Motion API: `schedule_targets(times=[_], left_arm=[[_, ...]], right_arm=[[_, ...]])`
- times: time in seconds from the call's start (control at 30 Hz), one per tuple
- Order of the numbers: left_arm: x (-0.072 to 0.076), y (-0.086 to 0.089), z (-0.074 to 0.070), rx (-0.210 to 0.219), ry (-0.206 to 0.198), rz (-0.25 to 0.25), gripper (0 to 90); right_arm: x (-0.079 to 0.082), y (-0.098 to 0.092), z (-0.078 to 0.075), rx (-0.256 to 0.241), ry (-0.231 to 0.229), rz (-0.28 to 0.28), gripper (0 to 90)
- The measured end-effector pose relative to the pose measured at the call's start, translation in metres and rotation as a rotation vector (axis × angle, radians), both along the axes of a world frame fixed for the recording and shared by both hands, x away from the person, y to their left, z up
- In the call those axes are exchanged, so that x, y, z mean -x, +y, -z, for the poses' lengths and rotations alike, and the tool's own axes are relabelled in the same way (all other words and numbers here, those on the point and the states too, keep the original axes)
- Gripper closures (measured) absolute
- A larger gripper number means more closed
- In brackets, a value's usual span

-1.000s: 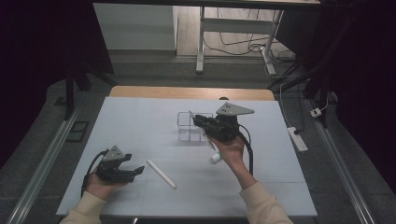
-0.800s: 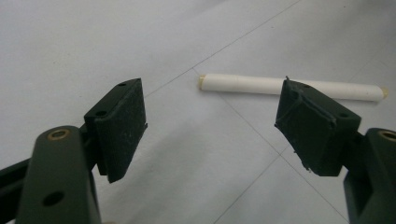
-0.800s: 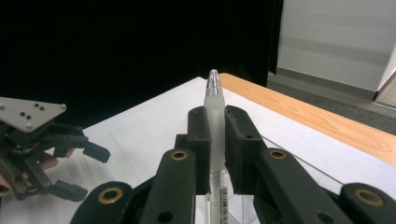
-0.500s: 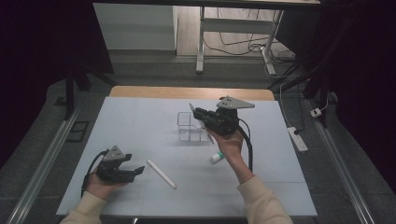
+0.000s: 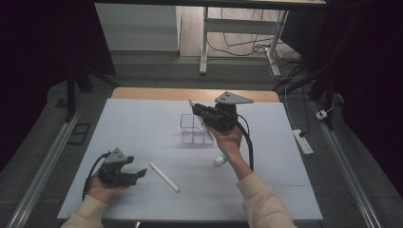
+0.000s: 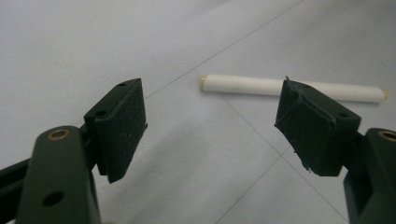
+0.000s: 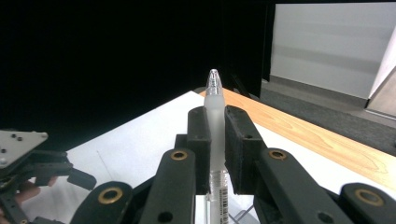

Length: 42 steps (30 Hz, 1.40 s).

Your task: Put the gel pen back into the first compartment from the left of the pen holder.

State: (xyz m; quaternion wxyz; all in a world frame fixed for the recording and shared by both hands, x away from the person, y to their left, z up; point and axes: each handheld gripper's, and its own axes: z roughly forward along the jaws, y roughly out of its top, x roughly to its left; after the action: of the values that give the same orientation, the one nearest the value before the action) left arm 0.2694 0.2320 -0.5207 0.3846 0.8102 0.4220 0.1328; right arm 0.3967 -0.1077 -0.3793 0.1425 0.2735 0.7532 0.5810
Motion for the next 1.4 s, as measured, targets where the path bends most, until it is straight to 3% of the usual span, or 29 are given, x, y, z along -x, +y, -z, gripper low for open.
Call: schedule_targets(times=[0.13,0.8,1.0,1.4], left_arm=[[0.0,0.001,0.0,-0.002,0.0,0.0,24.4],[-0.001,0.0,0.001,-0.003,0.003,0.003,24.3],[-0.001,0.0,0.001,-0.005,0.003,0.003,24.3],[-0.001,0.001,0.001,-0.003,0.004,0.003,24.3]], right_arm=[[-0.005,0.002,0.001,-0.023,0.014,0.004,80.6],[-0.026,0.016,0.002,-0.026,0.004,0.013,80.6],[-0.034,0.017,0.002,-0.051,0.017,0.014,80.6],[-0.045,0.027,0.006,-0.037,0.023,0.031,80.5]])
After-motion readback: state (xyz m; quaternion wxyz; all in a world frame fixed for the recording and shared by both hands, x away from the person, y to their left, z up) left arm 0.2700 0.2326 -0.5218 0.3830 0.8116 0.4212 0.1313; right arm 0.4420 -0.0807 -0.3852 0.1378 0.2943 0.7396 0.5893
